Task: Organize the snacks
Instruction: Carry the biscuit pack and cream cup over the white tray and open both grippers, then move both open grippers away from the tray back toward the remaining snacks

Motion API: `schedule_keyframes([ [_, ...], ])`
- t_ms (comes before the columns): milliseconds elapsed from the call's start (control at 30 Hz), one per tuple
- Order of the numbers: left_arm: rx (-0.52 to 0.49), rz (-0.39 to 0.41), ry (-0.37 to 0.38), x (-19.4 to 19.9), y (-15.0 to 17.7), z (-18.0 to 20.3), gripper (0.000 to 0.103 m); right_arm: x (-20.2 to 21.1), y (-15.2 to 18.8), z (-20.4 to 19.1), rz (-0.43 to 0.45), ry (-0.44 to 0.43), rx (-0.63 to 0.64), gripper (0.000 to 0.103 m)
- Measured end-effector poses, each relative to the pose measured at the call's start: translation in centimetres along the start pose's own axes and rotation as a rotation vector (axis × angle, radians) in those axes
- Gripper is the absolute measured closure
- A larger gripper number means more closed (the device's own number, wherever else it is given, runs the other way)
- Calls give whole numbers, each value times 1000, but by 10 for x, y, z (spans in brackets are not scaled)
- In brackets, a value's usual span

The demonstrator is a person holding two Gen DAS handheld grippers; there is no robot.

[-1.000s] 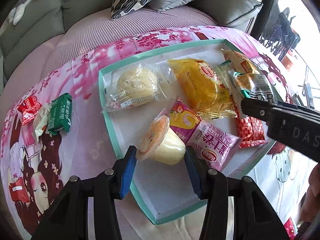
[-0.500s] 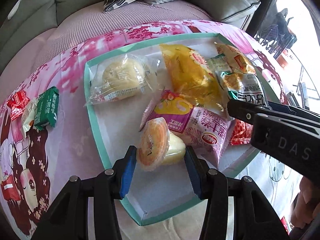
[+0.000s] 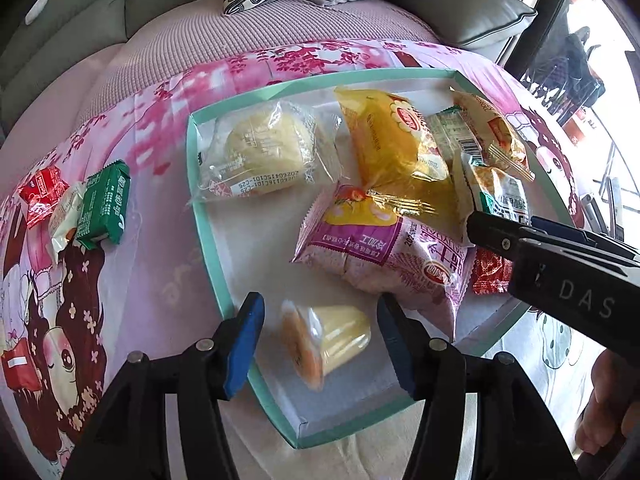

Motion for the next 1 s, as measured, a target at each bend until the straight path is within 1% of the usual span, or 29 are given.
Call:
schedule_keyframes([
  [33,-3,4,-5,3,-1,0,40,0,0,1,1,6,-2,28],
  [100,-13,14,-16,7,-2,-1,28,0,0,2,3,6,-10,25],
  [167,-15,34,-20,13,-3,1,28,0,-1,4,8,2,-18,19],
  [267,-6,53,-31,19,-7,-3,26,0,-2,4,15,-3,-17,14],
  [300,5,55,-42,20,-7,-6,25,0,-2,3,15,-6,-15,12],
  [433,57,75,-115,30,-7,-25,22,0,-2,2,22,-20,-9,0],
  [500,100,92,-135,35,-7,-36,20,1,-2,1,28,-21,-8,0],
  [567,164,108,-165,38,-5,-52,19,1,-2,2,29,-24,-9,0],
  [633,227,121,-209,42,0,-70,18,1,-3,2,33,-24,-9,0],
  [700,284,132,-244,45,4,-86,3,3,-4,2,41,-24,-5,0],
  [800,368,149,-278,50,14,-110,2,8,-5,1,63,-36,-7,0],
  [867,416,155,-282,53,19,-125,2,13,-7,0,89,-46,-17,0],
  [1000,476,173,-297,59,30,-147,2,28,-13,-1,165,-91,-37,0],
])
Point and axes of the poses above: each gripper's, at about its wrist camera, not at the fingertips, and x roughly against the way its jaws point, z to its right, y to its underside, the point moved 5 cm from there along -x, roughly the way its jaws point, and after that the axes turned 12 degrees about -x, right-handed, at the moved point
